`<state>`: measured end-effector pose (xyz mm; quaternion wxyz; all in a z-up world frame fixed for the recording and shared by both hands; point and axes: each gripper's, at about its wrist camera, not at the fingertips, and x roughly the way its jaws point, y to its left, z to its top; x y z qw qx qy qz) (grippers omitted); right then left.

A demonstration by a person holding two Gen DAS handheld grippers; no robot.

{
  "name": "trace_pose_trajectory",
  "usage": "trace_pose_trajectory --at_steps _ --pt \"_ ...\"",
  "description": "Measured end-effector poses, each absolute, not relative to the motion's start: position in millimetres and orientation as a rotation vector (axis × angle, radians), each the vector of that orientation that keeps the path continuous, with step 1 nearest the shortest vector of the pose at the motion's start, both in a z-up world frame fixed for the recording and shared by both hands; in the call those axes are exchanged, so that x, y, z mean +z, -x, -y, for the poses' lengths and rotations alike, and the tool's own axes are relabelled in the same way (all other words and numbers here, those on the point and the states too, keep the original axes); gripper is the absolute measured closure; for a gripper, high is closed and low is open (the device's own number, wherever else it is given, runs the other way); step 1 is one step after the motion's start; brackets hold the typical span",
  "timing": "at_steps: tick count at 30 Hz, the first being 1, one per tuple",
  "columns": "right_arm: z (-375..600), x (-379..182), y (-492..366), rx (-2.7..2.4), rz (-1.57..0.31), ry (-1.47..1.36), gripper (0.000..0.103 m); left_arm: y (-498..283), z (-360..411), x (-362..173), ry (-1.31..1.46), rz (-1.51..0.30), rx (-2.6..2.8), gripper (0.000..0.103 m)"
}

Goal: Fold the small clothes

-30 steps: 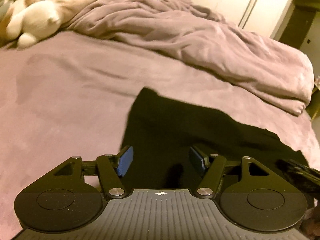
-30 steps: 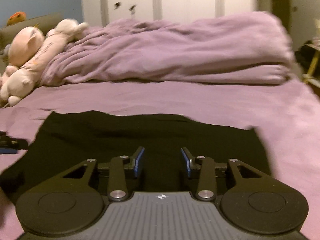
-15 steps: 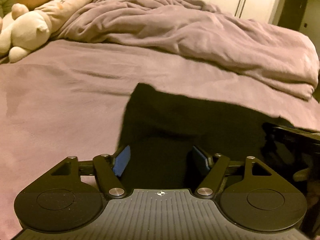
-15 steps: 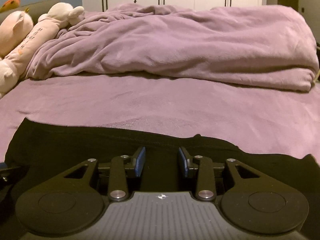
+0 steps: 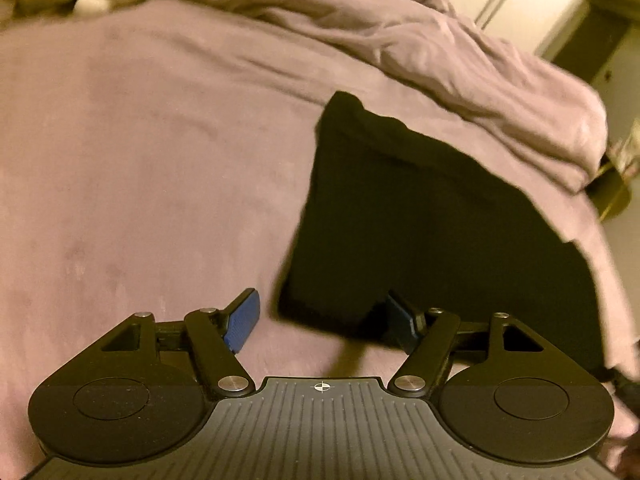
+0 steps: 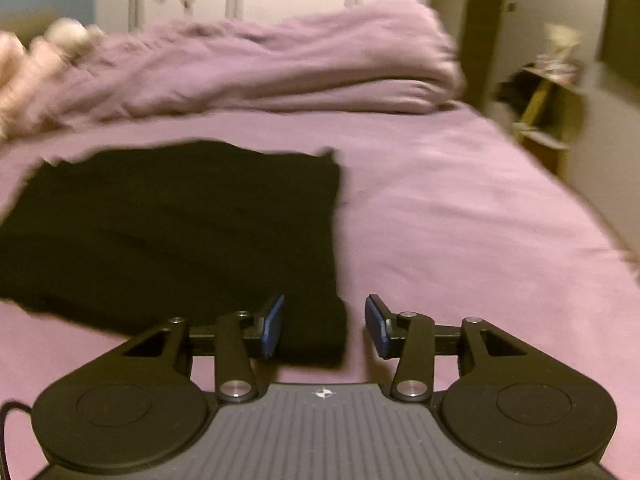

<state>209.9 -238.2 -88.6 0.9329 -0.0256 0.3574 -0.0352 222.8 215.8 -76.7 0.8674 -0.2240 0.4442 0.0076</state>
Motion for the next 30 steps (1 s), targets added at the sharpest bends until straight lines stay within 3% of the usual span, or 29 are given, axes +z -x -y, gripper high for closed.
trace_pose_trajectory --at_steps 9,12,14,16,27,30 --pt "183 -70 -191 0.153 -0.687 -0.059 0.063 -235 -224 -90 0.735 -0.966 -0.064 0.044" --pt "164 -69 -194 0.216 -0.699 -0.089 0.072 -246 -234 -102 0.868 -0.943 -0.042 0.056" --pt "154 -70 -193 0.244 -0.703 -0.086 0.076 -250 -240 -111 0.960 -0.933 -0.033 0.073" --pt "144 -71 -196 0.252 -0.706 -0.075 0.081 -253 -243 -117 0.996 -0.931 -0.013 0.080" --pt "96 -85 -221 0.288 -0.697 -0.016 0.085 -254 -245 -122 1.018 -0.887 -0.033 0.077" --pt "87 -100 -233 0.291 -0.759 0.023 0.084 -254 -246 -121 1.012 -0.890 -0.012 0.085"
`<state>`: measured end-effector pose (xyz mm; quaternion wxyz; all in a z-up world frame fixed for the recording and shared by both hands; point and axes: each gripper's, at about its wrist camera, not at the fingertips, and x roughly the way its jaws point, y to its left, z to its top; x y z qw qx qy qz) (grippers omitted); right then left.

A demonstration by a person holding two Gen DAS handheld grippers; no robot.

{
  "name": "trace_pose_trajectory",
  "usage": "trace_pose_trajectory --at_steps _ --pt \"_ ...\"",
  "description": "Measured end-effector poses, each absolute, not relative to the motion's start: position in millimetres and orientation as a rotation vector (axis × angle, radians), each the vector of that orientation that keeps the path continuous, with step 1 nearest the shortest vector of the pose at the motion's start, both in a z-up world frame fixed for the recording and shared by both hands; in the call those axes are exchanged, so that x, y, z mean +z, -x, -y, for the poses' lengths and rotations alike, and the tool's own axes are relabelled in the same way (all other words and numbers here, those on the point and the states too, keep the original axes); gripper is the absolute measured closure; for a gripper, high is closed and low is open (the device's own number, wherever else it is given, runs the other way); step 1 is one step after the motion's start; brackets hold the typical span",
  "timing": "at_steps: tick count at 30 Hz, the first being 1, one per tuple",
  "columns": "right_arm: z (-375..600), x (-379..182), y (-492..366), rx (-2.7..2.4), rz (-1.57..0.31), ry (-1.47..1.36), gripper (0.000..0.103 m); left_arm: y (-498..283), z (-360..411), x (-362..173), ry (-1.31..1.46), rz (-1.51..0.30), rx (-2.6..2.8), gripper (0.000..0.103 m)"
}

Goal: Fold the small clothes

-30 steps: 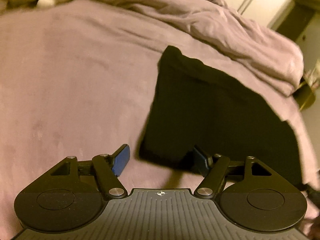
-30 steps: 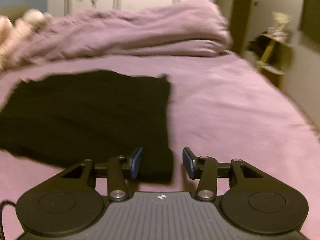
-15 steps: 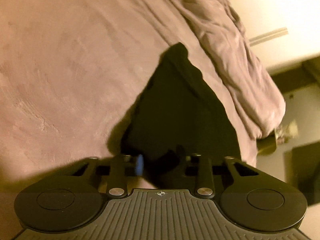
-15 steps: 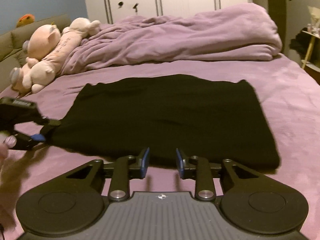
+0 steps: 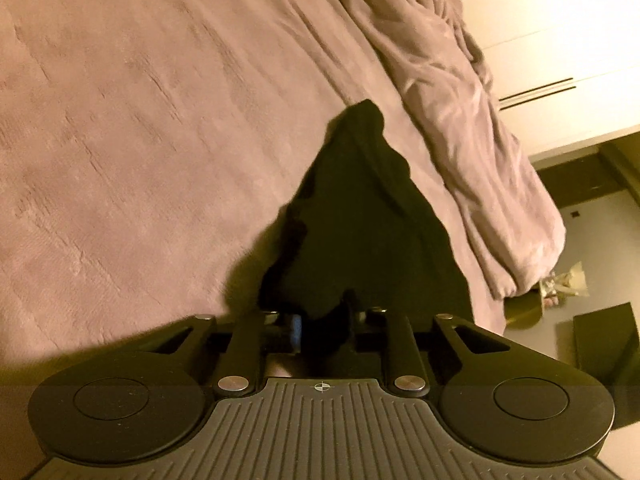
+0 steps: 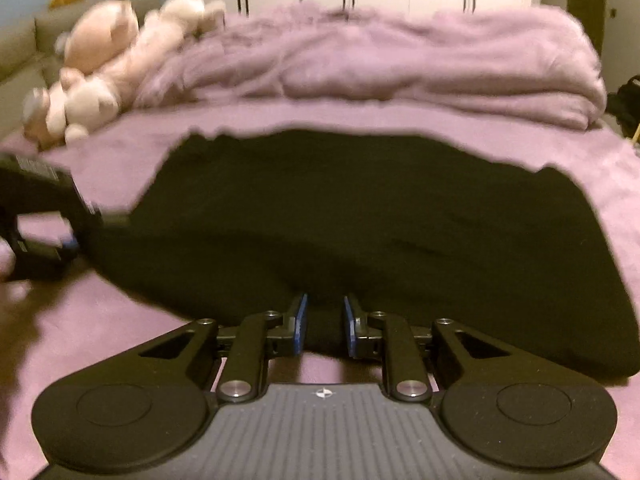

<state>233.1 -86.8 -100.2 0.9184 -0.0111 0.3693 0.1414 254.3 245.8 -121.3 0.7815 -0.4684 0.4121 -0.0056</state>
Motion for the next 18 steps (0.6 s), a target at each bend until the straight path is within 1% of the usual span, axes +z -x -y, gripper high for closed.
trace_pose_trajectory --at_steps 2,5,6,11,15,18 --pt "89 -95 -233 0.317 -0.764 0.039 0.084 -253 -246 -119 1.011 -0.884 -0.010 0.090" --pt "106 -84 -226 0.327 -0.768 -0.022 0.082 -252 -245 -106 0.980 -0.848 -0.023 0.091" --pt "112 -82 -222 0.316 -0.765 -0.032 0.080 -250 -244 -101 0.961 -0.833 -0.032 0.092" --pt "149 -77 -198 0.219 -0.734 -0.052 0.079 -256 -227 -64 0.828 -0.776 -0.091 0.093" --pt "186 -78 -189 0.097 -0.721 -0.103 0.078 -263 -199 -33 0.723 -0.723 -0.169 0.094" --pt "207 -80 -186 0.038 -0.725 -0.145 0.078 -274 -155 -11 0.626 -0.687 -0.272 0.094"
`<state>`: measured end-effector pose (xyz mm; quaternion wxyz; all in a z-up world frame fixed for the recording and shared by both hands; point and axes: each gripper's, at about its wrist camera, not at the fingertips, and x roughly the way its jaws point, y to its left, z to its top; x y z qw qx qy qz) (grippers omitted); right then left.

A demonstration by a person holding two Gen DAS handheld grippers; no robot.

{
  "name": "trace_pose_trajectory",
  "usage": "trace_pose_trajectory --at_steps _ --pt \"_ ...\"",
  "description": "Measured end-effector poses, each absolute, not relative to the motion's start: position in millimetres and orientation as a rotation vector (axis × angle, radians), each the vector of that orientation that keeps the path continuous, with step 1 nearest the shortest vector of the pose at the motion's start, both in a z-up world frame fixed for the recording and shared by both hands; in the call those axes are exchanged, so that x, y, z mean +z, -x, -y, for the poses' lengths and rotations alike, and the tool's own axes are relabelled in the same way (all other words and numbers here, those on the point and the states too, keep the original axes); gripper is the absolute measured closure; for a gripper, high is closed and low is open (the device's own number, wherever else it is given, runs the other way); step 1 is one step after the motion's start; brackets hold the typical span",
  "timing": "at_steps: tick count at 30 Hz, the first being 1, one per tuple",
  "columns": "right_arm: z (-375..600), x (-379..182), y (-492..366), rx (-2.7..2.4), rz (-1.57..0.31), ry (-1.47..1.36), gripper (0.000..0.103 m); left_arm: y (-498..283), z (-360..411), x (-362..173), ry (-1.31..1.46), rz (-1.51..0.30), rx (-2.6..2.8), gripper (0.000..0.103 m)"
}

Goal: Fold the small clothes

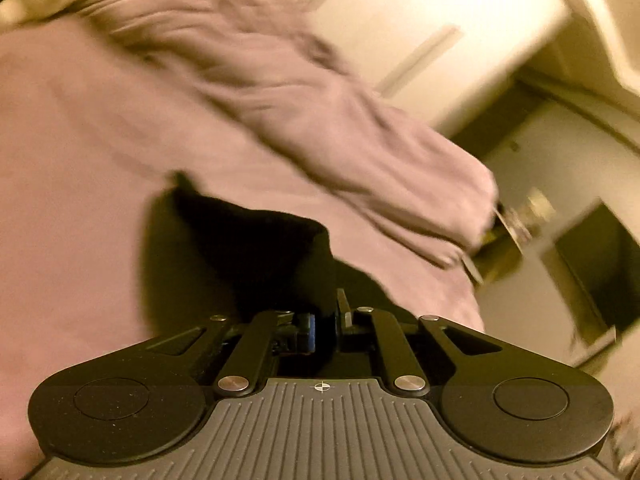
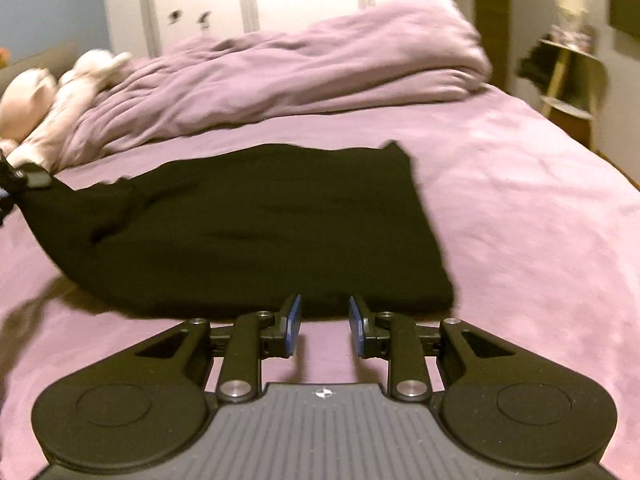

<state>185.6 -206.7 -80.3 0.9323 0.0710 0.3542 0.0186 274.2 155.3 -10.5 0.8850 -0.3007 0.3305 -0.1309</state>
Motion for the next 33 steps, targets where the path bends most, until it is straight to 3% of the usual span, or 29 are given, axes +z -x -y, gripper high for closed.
trace_pose_trajectory --at_steps 6,11,20,23,28,33 --pt "235 -82 -180 -0.022 -0.713 -0.253 0.078 -298 -33 -19 0.405 -0.787 -0.462 0.093" --pt "252 -85 -180 -0.035 -0.722 -0.269 0.078 -290 16 -61 0.257 -0.942 -0.498 0.076" --pt "263 -82 -193 0.051 -0.679 -0.327 0.075 -246 -50 -49 0.314 -0.874 -0.291 0.063" --pt "254 -81 -210 0.123 -0.686 -0.390 0.070 -258 -58 -55 0.323 -0.905 -0.252 0.064" --pt "245 -85 -243 0.260 -0.722 -0.546 0.047 -260 -54 -60 0.320 -0.904 -0.255 0.063" --pt "237 -109 -282 0.354 -0.827 -0.698 0.047 -245 -59 -61 0.301 -0.909 -0.273 0.063"
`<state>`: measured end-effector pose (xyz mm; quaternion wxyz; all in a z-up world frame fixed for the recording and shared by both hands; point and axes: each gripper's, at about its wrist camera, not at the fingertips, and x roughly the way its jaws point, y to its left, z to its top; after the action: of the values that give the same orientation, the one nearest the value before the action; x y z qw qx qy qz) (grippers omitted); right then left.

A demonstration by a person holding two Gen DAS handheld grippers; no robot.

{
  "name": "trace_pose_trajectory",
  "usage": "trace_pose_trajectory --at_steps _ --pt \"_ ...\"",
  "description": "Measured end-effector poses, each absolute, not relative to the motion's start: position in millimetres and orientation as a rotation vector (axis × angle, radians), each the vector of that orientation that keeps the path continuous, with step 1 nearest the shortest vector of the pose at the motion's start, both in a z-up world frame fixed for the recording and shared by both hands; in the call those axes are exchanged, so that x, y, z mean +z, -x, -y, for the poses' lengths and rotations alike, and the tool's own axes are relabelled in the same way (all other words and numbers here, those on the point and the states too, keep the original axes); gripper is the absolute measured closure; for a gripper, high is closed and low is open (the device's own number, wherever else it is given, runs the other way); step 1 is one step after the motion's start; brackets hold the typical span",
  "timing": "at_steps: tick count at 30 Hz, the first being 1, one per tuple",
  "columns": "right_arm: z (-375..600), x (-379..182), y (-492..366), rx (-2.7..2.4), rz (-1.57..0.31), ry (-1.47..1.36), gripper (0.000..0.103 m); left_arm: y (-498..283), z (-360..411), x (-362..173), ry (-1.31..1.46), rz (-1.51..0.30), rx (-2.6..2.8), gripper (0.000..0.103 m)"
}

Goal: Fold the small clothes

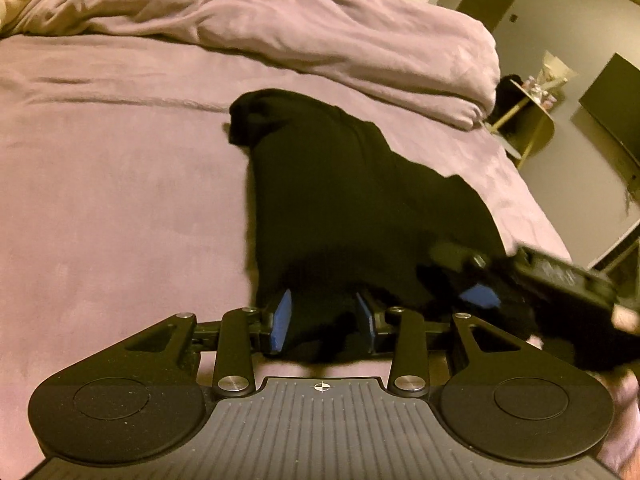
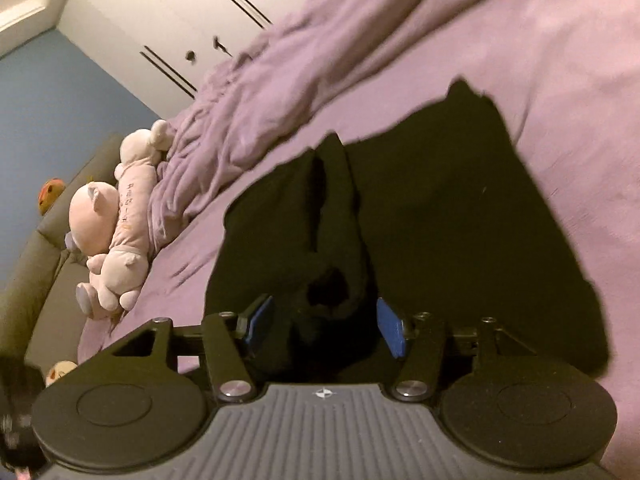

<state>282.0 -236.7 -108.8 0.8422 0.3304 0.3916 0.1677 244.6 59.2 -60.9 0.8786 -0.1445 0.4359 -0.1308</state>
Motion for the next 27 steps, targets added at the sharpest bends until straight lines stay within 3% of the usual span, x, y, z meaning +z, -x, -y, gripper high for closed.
trace_pose_trajectory --at_steps 2,3,4,9,15,20,23,27 --pt "229 -113 -290 0.373 -0.828 -0.702 0.060 -240 -59 -61 0.288 -0.913 -0.278 0.062" --pt "224 -112 -292 0.386 -0.829 -0.691 0.081 -238 -59 -61 0.283 -0.915 -0.283 0.062" --pt "219 -111 -295 0.396 -0.836 -0.674 0.088 -237 -58 -61 0.278 -0.915 -0.287 0.060" --pt "203 -92 -295 0.366 -0.795 -0.518 0.095 -237 -56 -61 0.273 -0.926 -0.284 0.059" --pt "253 -60 -256 0.236 -0.578 -0.573 0.095 -235 -58 -65 0.295 -0.941 -0.277 0.054" --pt "274 -104 -248 0.156 -0.780 -0.523 0.094 -235 -52 -73 0.315 -0.971 -0.290 0.054" --pt "284 -109 -245 0.209 -0.776 -0.598 0.085 -236 -46 -73 0.296 -0.974 -0.300 0.053" --pt "292 -102 -258 0.255 -0.747 -0.660 0.058 -238 -42 -72 0.298 -0.981 -0.304 0.052"
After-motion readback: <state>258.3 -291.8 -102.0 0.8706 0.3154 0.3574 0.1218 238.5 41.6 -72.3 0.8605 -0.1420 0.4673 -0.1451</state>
